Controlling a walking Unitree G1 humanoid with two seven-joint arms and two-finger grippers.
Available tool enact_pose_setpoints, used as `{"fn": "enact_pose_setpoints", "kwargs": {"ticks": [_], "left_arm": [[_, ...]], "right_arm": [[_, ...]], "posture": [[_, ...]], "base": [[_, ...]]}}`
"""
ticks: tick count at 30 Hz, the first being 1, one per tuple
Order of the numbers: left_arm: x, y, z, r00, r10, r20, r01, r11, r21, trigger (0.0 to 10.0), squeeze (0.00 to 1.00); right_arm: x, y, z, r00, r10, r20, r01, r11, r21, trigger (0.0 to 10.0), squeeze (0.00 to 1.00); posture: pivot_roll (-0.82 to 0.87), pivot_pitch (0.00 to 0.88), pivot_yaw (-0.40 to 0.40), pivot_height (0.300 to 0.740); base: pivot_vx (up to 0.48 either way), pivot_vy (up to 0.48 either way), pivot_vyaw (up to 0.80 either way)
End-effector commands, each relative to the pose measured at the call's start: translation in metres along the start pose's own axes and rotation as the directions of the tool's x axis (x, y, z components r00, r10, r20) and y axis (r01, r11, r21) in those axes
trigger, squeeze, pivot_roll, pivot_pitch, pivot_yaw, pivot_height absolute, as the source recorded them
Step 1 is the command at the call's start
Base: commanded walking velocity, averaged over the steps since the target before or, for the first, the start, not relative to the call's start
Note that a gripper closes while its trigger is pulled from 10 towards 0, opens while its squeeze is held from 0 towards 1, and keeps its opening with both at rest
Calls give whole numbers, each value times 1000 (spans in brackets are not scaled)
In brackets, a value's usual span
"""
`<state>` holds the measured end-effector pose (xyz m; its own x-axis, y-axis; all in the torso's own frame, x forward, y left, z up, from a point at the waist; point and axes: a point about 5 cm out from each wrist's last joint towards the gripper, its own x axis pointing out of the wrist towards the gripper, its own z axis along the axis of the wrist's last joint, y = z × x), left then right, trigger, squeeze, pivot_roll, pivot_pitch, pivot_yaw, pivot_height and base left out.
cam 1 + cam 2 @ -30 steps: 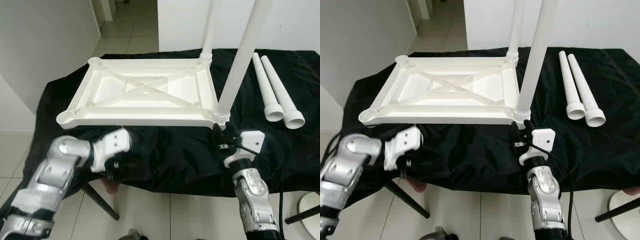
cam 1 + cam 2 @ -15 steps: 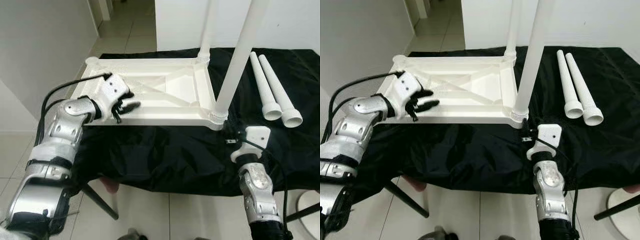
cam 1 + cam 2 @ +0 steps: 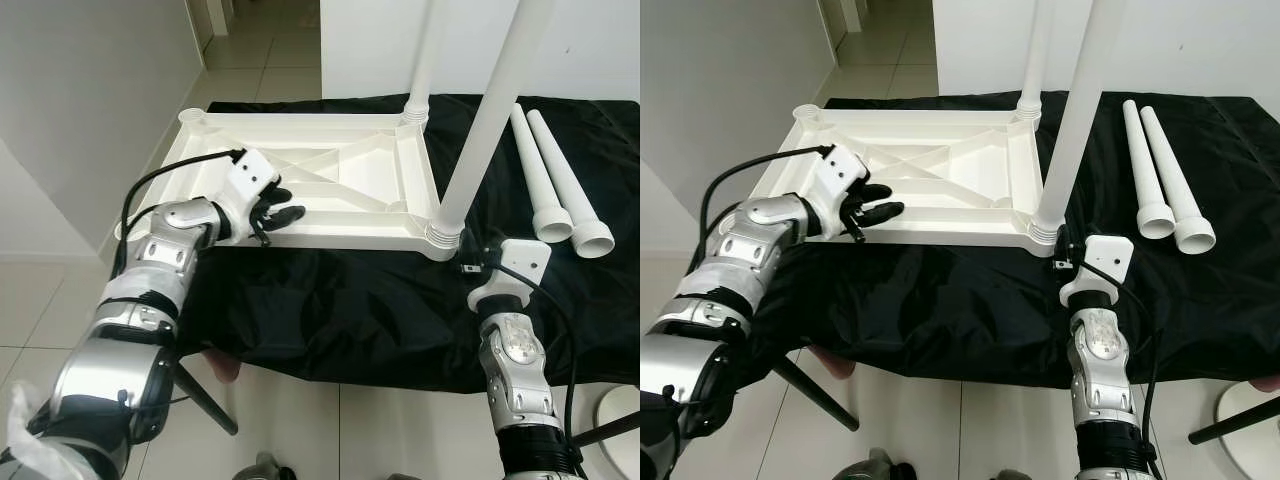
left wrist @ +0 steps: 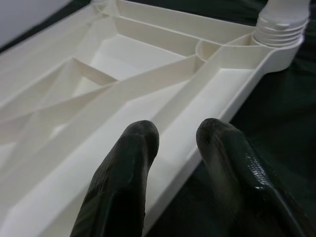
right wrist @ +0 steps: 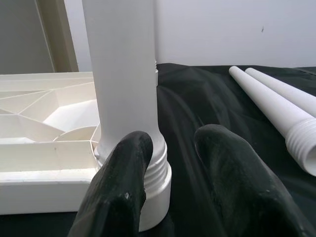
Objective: Building children table
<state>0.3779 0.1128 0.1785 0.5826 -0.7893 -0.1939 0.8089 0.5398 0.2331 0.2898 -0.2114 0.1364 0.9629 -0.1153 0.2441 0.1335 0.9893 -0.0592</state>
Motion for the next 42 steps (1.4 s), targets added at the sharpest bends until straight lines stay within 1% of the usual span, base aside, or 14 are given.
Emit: {"fn": "enact_pose_setpoints", "kwargs": {"ticks": [1, 7, 11, 15, 16, 18, 21, 22, 23, 24, 36, 38, 40, 42], "left_arm": [[-1, 5, -7, 993, 116, -3, -116, 992, -39, 10000, 0], [5, 2, -20, 991, 117, -60, -122, 987, -100, 10000, 0], [7, 3, -25, 985, 148, -94, -156, 984, -90, 10000, 0], [7, 4, -26, 982, 162, -100, -171, 980, -99, 10000, 0], [7, 5, -26, 977, 189, -100, -200, 973, -114, 10000, 1000], [7, 8, -26, 968, 226, -107, -238, 965, -113, 10000, 1000], [7, 10, -25, 962, 248, -113, -260, 960, -107, 10000, 1000], [7, 12, -25, 955, 270, -125, -281, 956, -83, 10000, 1000], [7, 12, -25, 955, 270, -125, -281, 956, -83, 10000, 1000], [7, 13, -24, 949, 286, -133, -296, 953, -62, 10000, 0], [10, 15, -24, 931, 323, -170, -334, 942, -37, 10000, 0], [11, 15, -24, 919, 347, -187, -360, 932, -38, 10000, 0], [12, 16, -25, 896, 391, -209, -407, 912, -42, 10000, 0], [12, 17, -25, 890, 404, -214, -421, 906, -44, 10000, 0]], "right_arm": [[4, -1, 1, 1000, -5, 11, 5, 1000, -12, 10000, 0], [8, -3, 6, 999, -14, 28, 15, 1000, -18, 10000, 0], [7, -4, 7, 999, -14, 34, 15, 999, -32, 10000, 0], [7, -5, 7, 999, -16, 34, 17, 999, -34, 10000, 0], [6, -6, 7, 999, -21, 34, 22, 999, -35, 10000, 0], [5, -6, 7, 999, -24, 34, 26, 999, -34, 10000, 0], [5, -5, 6, 999, -27, 35, 28, 999, -31, 10000, 0], [4, -4, 7, 999, -27, 36, 29, 999, -31, 10000, 0], [4, -4, 7, 999, -27, 36, 29, 999, -31, 10000, 0], [3, -3, 7, 999, -25, 37, 26, 999, -30, 10000, 0], [-5, -2, 11, 999, -32, 41, 34, 999, -39, 10000, 0], [-9, -3, 13, 998, -43, 43, 45, 998, -41, 10000, 0], [-12, -5, 15, 997, -56, 44, 58, 998, -40, 10000, 0], [-13, -5, 15, 997, -60, 44, 62, 997, -39, 10000, 0]], "posture": [[-48, 0, 80, 740], [-63, 0, 85, 740], [-71, 0, 88, 740], [-78, 0, 90, 740], [-82, 0, 92, 740], [-83, 0, 94, 740], [-87, 1, 94, 740], [-91, 7, 95, 740], [-91, 7, 95, 740], [-99, 16, 98, 740], [-143, 69, 124, 740], [-160, 89, 133, 740], [-172, 96, 138, 740], [-173, 100, 139, 740]], "base": [[0, 0, 0], [0, 0, 0], [0, 0, 0], [0, 0, 0], [0, 0, 0], [0, 0, 0], [0, 0, 0], [0, 0, 0], [0, 0, 0], [0, 0, 0], [0, 0, 0], [0, 0, 0], [0, 0, 0], [0, 0, 0]]}}
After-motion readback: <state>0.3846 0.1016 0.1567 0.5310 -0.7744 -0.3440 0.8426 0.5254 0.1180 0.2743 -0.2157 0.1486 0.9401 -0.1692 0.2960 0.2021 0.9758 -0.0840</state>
